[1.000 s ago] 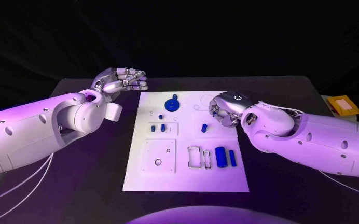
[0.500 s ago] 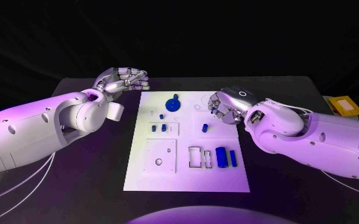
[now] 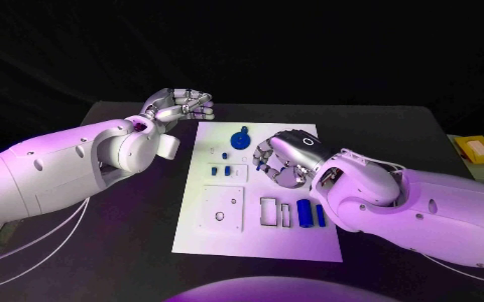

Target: Assemble the parts on the task board

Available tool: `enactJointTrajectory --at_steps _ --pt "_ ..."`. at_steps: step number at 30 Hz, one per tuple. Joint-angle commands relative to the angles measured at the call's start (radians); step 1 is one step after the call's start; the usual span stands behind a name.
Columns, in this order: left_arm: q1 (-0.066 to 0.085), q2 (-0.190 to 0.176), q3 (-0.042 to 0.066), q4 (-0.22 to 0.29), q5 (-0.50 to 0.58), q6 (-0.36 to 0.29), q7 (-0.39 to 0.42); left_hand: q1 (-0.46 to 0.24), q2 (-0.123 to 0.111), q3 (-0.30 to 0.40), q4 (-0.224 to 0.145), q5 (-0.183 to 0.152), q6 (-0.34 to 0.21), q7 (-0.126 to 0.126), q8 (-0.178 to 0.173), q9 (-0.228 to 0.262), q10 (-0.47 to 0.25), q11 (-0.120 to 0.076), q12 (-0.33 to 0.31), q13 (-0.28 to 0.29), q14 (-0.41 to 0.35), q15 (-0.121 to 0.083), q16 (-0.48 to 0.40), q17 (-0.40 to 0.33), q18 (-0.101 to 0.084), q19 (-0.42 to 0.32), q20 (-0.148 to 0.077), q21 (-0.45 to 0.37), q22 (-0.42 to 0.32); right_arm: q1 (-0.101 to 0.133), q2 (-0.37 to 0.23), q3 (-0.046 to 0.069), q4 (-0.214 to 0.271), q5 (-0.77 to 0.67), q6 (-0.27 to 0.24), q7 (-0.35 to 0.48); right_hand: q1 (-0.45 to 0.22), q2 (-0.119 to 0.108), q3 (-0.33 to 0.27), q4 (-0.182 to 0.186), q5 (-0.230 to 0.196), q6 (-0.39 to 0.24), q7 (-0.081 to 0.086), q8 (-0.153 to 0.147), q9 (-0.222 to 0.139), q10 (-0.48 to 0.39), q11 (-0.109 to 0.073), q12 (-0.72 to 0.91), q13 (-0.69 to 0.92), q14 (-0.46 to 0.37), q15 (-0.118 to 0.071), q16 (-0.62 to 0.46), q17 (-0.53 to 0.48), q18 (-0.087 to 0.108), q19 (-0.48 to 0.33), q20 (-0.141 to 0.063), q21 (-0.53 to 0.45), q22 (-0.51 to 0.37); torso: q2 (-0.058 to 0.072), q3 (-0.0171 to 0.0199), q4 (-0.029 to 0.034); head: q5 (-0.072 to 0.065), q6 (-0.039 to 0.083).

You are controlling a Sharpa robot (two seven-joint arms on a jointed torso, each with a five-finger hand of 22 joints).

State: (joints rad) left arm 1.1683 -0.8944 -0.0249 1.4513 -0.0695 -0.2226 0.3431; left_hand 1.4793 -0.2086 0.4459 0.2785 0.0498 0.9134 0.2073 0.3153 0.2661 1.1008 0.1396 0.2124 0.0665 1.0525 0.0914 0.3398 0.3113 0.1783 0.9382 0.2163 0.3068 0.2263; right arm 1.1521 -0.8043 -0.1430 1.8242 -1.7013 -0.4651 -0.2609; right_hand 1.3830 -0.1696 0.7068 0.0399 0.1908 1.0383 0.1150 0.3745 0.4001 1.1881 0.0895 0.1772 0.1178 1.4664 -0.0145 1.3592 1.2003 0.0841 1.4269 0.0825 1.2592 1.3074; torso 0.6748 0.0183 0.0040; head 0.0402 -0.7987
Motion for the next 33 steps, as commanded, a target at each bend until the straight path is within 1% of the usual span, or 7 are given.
enactJointTrajectory --at_steps 1,5,9,11,17,24,33 --pt "0.001 0.01 0.0 -0.003 -0.003 0.016 0.008 0.009 0.001 0.006 -0.001 0.001 -0.001 0.003 -0.006 -0.001 -0.002 0.007 -0.003 0.001 0.001 0.009 -0.004 0.001 0.002 0.005 0.003 -0.005 -0.001 -0.018 0.022 -0.002 0.002 0.0 -0.007 0.026 0.001 0.01 0.003 -0.004 -0.004 0.006 0.004 0.003 0.001 0.036 -0.033 -0.002 0.0 0.03 -0.006 0.006 -0.001 -0.017 0.003 0.0 0.001 0.14 -0.003 -0.0012 0.0012 0.022 -0.003" --pt "0.001 0.017 0.0 -0.005 -0.003 0.013 0.009 0.009 0.0 0.006 0.0 0.001 -0.002 0.003 -0.006 -0.001 -0.003 0.008 -0.003 0.001 0.001 0.01 -0.005 0.002 0.002 0.005 0.003 -0.006 -0.002 -0.045 0.049 -0.004 -0.005 -0.004 -0.006 0.032 0.001 0.01 0.004 -0.004 -0.005 0.006 0.004 0.003 0.001 0.036 -0.033 -0.002 0.0 0.03 -0.006 0.006 -0.001 -0.017 0.003 0.0 0.001 0.14 -0.001 -0.0016 -0.0004 0.037 -0.005" --pt "0.001 0.024 0.0 -0.007 -0.003 0.011 0.01 0.009 0.0 0.006 0.0 0.001 -0.002 0.003 -0.006 -0.001 -0.003 0.008 -0.003 0.001 0.001 0.01 -0.005 0.002 0.002 0.005 0.003 -0.006 -0.002 -0.074 0.077 -0.005 -0.014 -0.006 -0.003 0.037 0.001 0.01 0.004 -0.005 -0.005 0.005 0.004 0.002 0.001 0.036 -0.033 -0.002 0.0 0.03 -0.006 0.005 -0.002 -0.017 0.003 0.0 -0.001 0.14 -0.001 -0.0018 -0.001 0.048 -0.012" --pt "0.001 0.027 -0.001 -0.008 -0.003 0.011 0.01 0.009 0.0 0.006 0.0 0.001 -0.002 0.003 -0.006 -0.001 -0.003 0.008 -0.003 0.001 0.001 0.01 -0.005 0.002 0.002 0.005 0.003 -0.006 -0.002 -0.083 0.088 -0.006 -0.02 -0.008 0.0 0.038 0.001 0.011 0.005 -0.006 -0.006 0.004 0.004 0.002 0.001 0.036 -0.032 -0.003 0.0 0.03 -0.006 0.005 -0.002 -0.017 0.002 0.0 -0.001 0.14 -0.001 -0.002 -0.0001 0.055 -0.017" --pt "0.001 0.033 -0.001 -0.009 -0.003 0.012 0.01 0.008 0.0 0.006 0.0 0.001 -0.002 0.004 -0.006 -0.001 -0.003 0.008 -0.003 0.001 0.0 0.01 -0.006 0.002 0.002 0.005 0.003 -0.007 -0.002 -0.104 0.118 -0.009 -0.051 -0.014 0.008 0.036 0.001 0.012 0.005 -0.007 -0.008 0.003 0.005 0.001 0.002 0.035 -0.032 -0.004 0.0 0.03 -0.006 0.005 -0.003 -0.017 0.002 0.0 -0.002 0.14 -0.001 -0.0028 0.0004 0.068 -0.023" --pt "0.001 0.037 -0.001 -0.008 -0.003 0.018 0.008 0.007 0.0 0.005 0.001 0.001 -0.003 0.004 -0.007 -0.001 -0.004 0.008 -0.004 0.001 0.0 0.01 -0.007 0.002 0.002 0.005 0.003 -0.007 -0.003 -0.127 0.151 -0.011 -0.092 -0.031 0.009 0.018 -0.004 0.015 0.006 -0.009 -0.018 0.0 0.008 -0.001 0.003 0.032 -0.03 -0.007 0.001 0.03 -0.004 0.005 -0.003 -0.016 0.001 0.001 -0.005 0.139 0.001 -0.0019 0.0023 0.08 -0.032" --pt "0.001 0.037 -0.001 -0.008 -0.003 0.019 0.006 0.005 0.0 0.005 0.002 0.001 -0.003 0.004 -0.007 -0.001 -0.004 0.009 -0.004 0.001 0.0 0.011 -0.008 0.003 0.002 0.005 0.004 -0.009 -0.003 -0.137 0.165 -0.012 -0.105 -0.036 0.022 0.015 -0.004 0.015 0.006 -0.01 -0.021 0.0 0.008 -0.001 0.003 0.032 -0.03 -0.007 0.001 0.03 -0.004 0.005 -0.002 -0.016 0.001 0.001 -0.006 0.139 0.0 -0.0027 0.0008 0.087 -0.043"
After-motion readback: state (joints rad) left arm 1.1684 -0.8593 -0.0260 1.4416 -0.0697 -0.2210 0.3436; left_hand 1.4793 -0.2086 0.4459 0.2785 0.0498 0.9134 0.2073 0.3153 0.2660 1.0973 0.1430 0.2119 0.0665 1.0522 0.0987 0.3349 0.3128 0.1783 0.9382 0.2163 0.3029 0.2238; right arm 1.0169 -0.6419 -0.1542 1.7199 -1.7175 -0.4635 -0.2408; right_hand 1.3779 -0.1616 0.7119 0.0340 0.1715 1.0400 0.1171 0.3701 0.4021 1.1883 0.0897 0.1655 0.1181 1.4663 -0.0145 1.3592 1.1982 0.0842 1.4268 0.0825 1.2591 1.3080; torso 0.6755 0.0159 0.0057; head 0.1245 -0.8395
